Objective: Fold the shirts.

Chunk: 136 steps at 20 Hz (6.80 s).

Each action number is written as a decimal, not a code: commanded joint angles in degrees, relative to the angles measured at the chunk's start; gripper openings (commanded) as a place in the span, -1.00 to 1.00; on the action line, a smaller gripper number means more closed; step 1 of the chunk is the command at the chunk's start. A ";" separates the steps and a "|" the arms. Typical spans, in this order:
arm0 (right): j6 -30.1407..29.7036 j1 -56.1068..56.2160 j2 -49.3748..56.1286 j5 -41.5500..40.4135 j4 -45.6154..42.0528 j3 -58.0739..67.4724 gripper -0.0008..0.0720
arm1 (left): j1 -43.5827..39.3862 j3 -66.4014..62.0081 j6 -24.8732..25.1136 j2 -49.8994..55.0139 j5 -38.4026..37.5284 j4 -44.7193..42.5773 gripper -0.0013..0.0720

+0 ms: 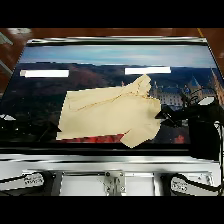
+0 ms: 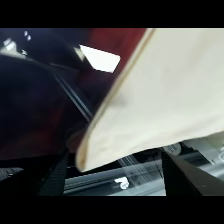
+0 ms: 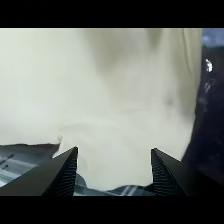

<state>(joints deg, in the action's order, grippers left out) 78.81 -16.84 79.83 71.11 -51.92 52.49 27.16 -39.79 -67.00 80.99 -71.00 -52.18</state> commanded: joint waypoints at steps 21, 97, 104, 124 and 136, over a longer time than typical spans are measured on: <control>5.09 3.17 6.80 -11.76 -8.92 -0.48 0.57 | -7.43 0.24 0.37 -6.62 5.92 8.33 -0.88; 9.14 20.11 15.67 -13.53 -28.30 23.34 -0.82 | -18.78 -35.12 -10.10 11.58 2.16 -22.40 -0.88; 13.07 20.11 17.40 -12.74 -33.90 22.91 -0.82 | -18.49 -35.12 -10.84 12.02 -1.05 -22.91 -0.88; 0.66 -0.52 -2.82 12.66 -20.02 9.44 0.56 | 7.78 -7.76 -4.94 -9.18 -13.20 -18.49 0.99; -0.85 -1.92 -3.52 0.31 -15.02 1.42 0.56 | 11.26 11.45 1.95 -10.97 -0.28 -5.33 0.97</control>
<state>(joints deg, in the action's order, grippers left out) 78.17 -18.59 76.40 73.80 -67.79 54.33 38.20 -30.85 -66.19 70.19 -74.30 -60.84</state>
